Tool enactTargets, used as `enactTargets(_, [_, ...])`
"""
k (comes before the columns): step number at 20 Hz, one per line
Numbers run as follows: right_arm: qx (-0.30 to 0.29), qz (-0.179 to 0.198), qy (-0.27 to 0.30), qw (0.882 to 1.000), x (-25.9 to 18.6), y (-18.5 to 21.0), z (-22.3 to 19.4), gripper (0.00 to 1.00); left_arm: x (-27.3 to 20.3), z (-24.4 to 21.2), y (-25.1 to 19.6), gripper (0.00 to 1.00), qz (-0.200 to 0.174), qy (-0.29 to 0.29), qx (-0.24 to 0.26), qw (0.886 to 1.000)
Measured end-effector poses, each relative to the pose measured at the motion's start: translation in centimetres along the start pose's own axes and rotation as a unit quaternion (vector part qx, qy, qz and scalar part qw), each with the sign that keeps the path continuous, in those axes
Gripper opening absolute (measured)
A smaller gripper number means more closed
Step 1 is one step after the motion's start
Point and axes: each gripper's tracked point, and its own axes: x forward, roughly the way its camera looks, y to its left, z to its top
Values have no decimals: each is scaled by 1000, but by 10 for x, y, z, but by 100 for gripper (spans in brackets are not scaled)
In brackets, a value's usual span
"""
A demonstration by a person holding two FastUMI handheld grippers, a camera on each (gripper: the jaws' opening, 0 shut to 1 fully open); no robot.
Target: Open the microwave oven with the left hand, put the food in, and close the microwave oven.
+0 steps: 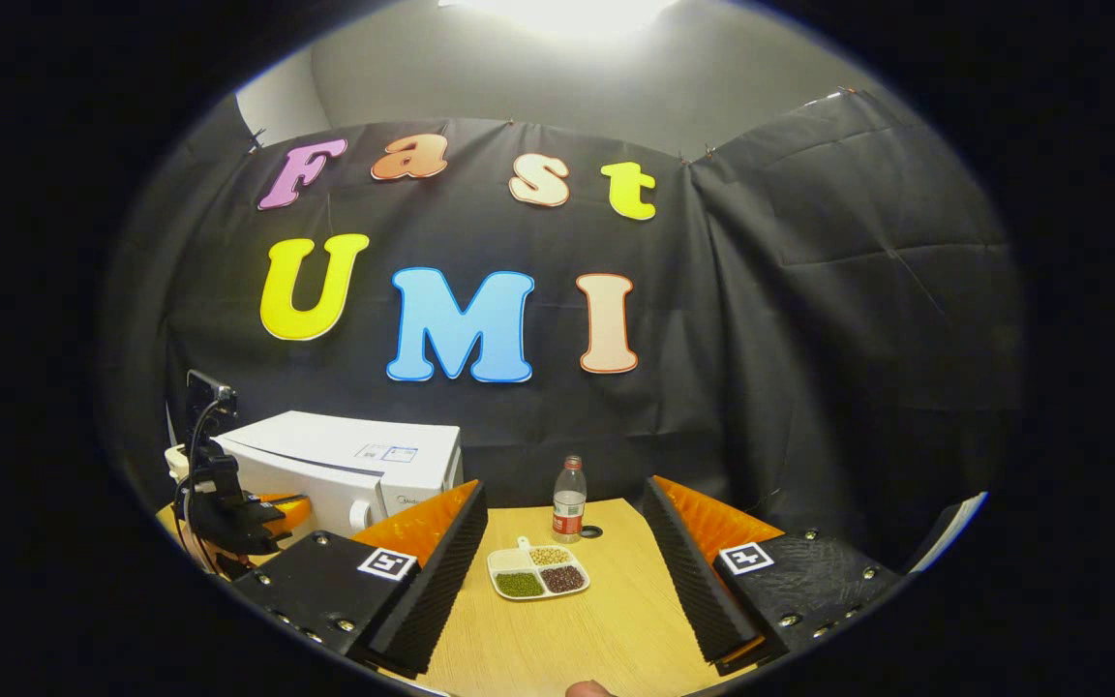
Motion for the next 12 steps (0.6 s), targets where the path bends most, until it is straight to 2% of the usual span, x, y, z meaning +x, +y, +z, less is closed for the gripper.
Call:
enactTargets(9, [-3,28,11,1000,7,14,-10,98,14,6,-1,7,30,-12,-16,999])
enactTargets(12, [-1,43,7,999,3,21,-8,98,6,23,-12,7,29,-24,11,999])
